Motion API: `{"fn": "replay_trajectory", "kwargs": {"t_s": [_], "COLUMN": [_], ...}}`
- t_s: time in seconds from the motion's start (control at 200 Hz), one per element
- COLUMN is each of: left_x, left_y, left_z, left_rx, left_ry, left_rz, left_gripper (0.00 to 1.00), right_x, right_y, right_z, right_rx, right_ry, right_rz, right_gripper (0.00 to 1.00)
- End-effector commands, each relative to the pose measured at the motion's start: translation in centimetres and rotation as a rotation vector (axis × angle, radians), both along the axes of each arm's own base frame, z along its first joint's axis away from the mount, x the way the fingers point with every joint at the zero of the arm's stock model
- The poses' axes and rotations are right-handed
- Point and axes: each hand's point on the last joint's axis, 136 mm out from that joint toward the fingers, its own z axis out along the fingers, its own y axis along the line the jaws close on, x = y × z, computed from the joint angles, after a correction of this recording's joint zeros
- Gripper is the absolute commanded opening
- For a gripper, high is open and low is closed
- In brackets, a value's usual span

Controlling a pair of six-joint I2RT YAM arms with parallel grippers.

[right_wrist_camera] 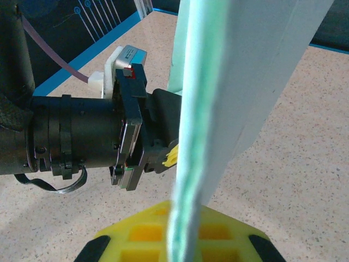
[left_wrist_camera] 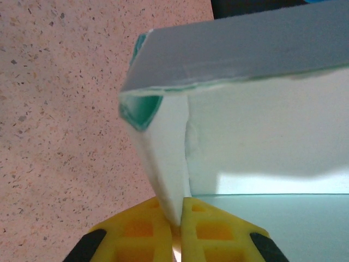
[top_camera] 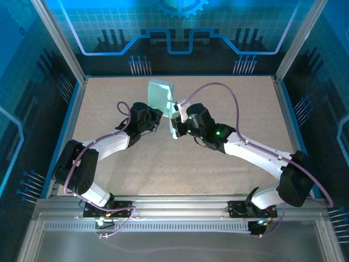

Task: Fold the paper box

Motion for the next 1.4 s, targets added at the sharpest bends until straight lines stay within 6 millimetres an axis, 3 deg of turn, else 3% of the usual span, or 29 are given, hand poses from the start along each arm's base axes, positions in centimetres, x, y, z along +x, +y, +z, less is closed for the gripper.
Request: {"fn": "replay_trajectory", "kwargs": {"t_s": [0.0,0.145,0.305,0.74,0.906,1.161,1.396], "left_x": [0.3,0.3,0.2,-0.1,-0.2,-1.2,-2.9], "left_y": [-0.1,-0.1,0.1,0.3,0.3,0.8,0.9], "left_z": [0.1,0.0,-0.6,-1.8,-1.8,-2.3,-2.2], "left_rx": [0.02,0.012,-0.014,-0.122,-0.128,-0.106,-0.082], "left_ry": [-0.002,0.003,0.026,0.122,0.12,0.118,0.121], "left_rz": [-0.007,-0.003,0.017,0.075,0.071,0.063,0.024], "left_gripper": [0.02,0.08,0.0,0.0,0.0,0.28,0.56], "right_x": [-0.5,-0.3,-0.7,-2.8,-2.2,0.9,2.9], "right_y": [0.4,0.2,0.8,3.9,3.2,-0.7,-1.9], "right_z": [1.8,1.9,2.1,1.0,1.0,0.8,-0.2], "right_rx": [-0.032,-0.062,-0.068,-0.321,-0.26,-0.239,-0.27], "right_ry": [-0.07,-0.075,-0.096,-0.32,-0.264,-0.138,-0.076], "right_rz": [0.032,0.028,0.062,0.153,0.12,-0.034,-0.093], "right_gripper": [0.0,0.0,0.0,0.0,0.0,0.0,0.0]}}
